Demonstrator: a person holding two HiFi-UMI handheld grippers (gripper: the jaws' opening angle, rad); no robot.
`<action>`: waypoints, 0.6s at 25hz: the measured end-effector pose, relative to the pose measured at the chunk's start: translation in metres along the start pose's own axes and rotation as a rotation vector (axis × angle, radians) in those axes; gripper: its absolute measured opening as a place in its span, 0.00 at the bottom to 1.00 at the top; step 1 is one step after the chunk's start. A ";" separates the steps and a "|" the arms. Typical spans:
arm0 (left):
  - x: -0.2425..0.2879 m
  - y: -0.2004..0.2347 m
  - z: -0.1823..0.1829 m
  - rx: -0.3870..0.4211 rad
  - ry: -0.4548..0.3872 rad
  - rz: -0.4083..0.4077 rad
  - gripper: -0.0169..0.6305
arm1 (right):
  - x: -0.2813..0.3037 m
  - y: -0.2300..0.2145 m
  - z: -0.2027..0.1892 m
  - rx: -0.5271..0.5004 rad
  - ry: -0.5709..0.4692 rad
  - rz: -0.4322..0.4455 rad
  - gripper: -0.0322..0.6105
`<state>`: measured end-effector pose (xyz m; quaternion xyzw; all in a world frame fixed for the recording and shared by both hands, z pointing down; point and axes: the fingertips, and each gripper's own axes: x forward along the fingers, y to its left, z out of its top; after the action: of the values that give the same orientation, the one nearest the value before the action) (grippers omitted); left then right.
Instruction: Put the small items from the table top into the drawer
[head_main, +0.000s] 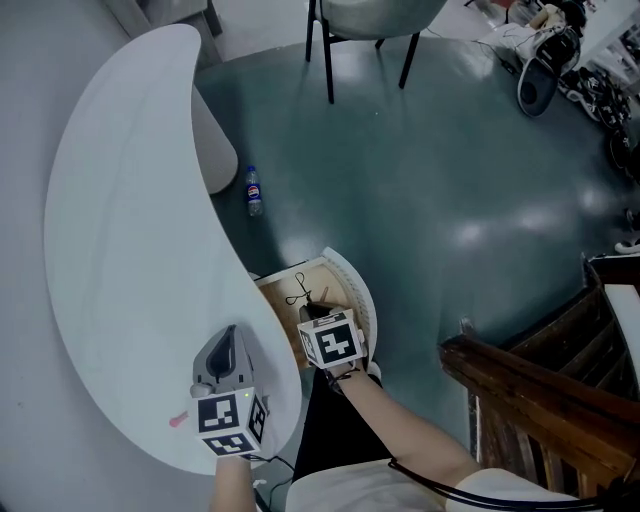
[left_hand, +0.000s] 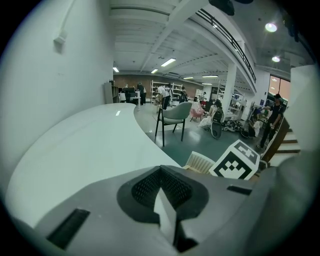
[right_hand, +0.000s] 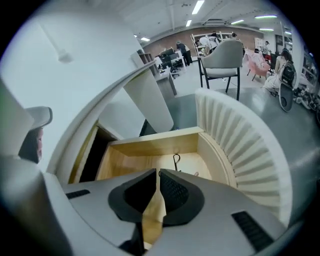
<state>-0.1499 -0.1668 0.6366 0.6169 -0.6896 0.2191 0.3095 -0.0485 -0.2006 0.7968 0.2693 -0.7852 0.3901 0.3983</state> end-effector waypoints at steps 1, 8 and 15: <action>-0.004 -0.003 -0.002 0.001 -0.004 0.004 0.06 | -0.008 0.002 0.001 -0.007 -0.014 0.004 0.10; -0.041 -0.030 -0.013 -0.003 -0.039 0.025 0.06 | -0.059 0.006 -0.007 -0.026 -0.082 0.026 0.10; -0.082 -0.066 -0.021 -0.003 -0.063 0.034 0.06 | -0.116 0.013 -0.031 -0.053 -0.120 0.044 0.10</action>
<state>-0.0779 -0.1036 0.5893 0.6111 -0.7099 0.2035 0.2847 0.0170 -0.1547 0.7068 0.2641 -0.8235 0.3610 0.3490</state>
